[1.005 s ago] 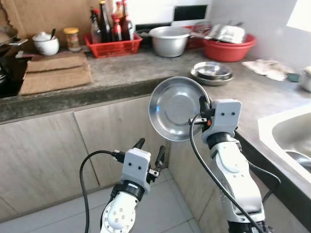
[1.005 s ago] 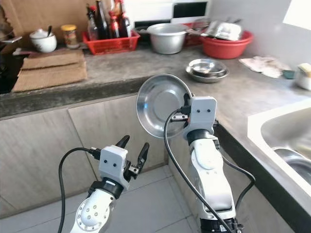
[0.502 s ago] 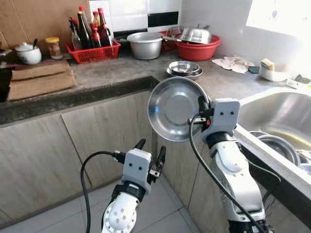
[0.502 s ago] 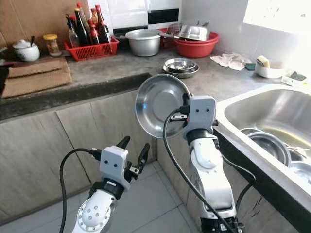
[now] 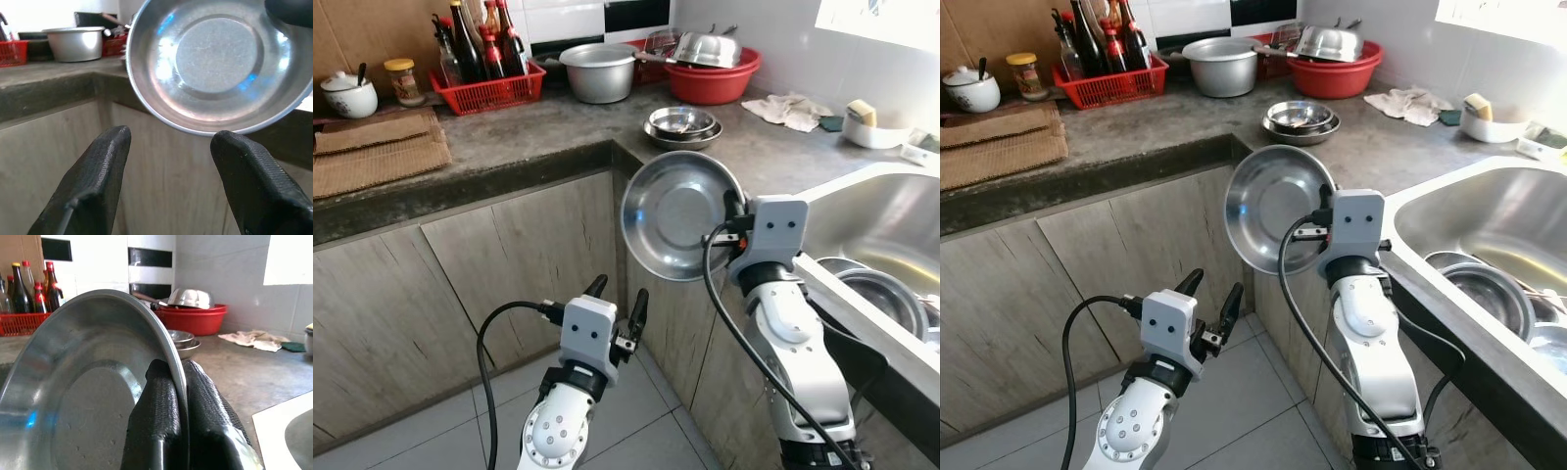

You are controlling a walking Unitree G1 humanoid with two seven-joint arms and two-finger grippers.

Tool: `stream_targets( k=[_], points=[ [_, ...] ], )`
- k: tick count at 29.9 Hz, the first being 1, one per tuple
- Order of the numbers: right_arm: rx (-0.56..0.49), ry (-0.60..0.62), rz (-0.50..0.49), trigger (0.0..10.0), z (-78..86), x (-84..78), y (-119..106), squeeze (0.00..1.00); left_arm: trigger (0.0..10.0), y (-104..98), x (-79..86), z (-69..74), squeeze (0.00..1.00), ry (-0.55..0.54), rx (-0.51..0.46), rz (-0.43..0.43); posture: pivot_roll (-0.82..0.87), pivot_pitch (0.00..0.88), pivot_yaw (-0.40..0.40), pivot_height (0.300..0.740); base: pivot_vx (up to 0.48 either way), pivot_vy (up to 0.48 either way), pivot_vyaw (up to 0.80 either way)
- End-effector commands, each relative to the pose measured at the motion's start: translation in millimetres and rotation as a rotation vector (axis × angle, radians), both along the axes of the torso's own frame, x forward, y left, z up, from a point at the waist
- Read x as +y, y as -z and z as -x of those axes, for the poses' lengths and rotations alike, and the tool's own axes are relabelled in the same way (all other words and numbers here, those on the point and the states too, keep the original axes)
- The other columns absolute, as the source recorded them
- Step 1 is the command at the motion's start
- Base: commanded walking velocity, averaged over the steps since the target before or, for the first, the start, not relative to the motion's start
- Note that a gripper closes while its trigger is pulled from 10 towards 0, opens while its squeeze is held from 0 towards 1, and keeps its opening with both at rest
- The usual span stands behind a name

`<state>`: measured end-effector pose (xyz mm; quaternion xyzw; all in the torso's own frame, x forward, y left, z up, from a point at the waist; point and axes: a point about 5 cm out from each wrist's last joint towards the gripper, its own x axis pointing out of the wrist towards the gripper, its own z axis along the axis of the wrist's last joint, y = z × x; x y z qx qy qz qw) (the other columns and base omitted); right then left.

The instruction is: Kitchen organization

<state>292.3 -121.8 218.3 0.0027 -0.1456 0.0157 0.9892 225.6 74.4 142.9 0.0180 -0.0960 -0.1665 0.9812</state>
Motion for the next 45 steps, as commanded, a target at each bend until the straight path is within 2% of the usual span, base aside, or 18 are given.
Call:
stream_targets(
  k=[1,4,11,21,28,37,45],
  points=[
    [-0.035,-0.009,-0.009,10.0,0.3,2.9,-7.5,0.00,10.0,0.1,2.8,0.3,0.00,-0.004,0.010,-0.017,0.01,0.023,-0.020,0.740,0.000,0.450,-0.80],
    [-0.033,-0.010,-0.008,10.0,0.1,3.6,-7.4,0.00,10.0,0.7,2.0,0.7,0.00,0.002,0.010,-0.041,0.01,0.025,-0.025,0.740,0.000,0.150,-0.80],
    [-0.036,-0.013,-0.001,10.0,0.3,4.9,-7.4,0.00,10.0,1.6,1.6,-0.1,0.00,-0.006,0.016,-0.037,0.01,0.033,-0.023,0.740,0.000,0.000,-0.80],
    [-0.032,0.001,0.004,10.0,1.4,4.1,-5.8,0.00,10.0,1.5,1.4,-0.5,0.00,-0.002,0.022,-0.037,0.01,0.037,-0.022,0.740,0.000,0.454,-0.60],
    [-0.027,0.001,0.003,10.0,1.5,5.0,-5.0,0.00,10.0,0.9,2.1,0.1,0.00,-0.002,0.018,-0.034,0.02,0.039,-0.022,0.740,0.000,0.000,0.00],
    [-0.020,-0.001,-0.007,10.0,1.6,5.5,-4.0,0.00,10.0,1.7,1.6,0.3,0.00,0.001,0.023,-0.041,0.02,0.041,-0.017,0.740,0.000,0.443,-0.73],
    [-0.019,0.005,-0.006,10.0,1.9,5.5,-4.0,0.00,10.0,1.0,1.1,0.2,0.00,0.002,0.021,-0.037,0.01,0.041,-0.014,0.740,0.000,0.103,-0.80]
  ],
)
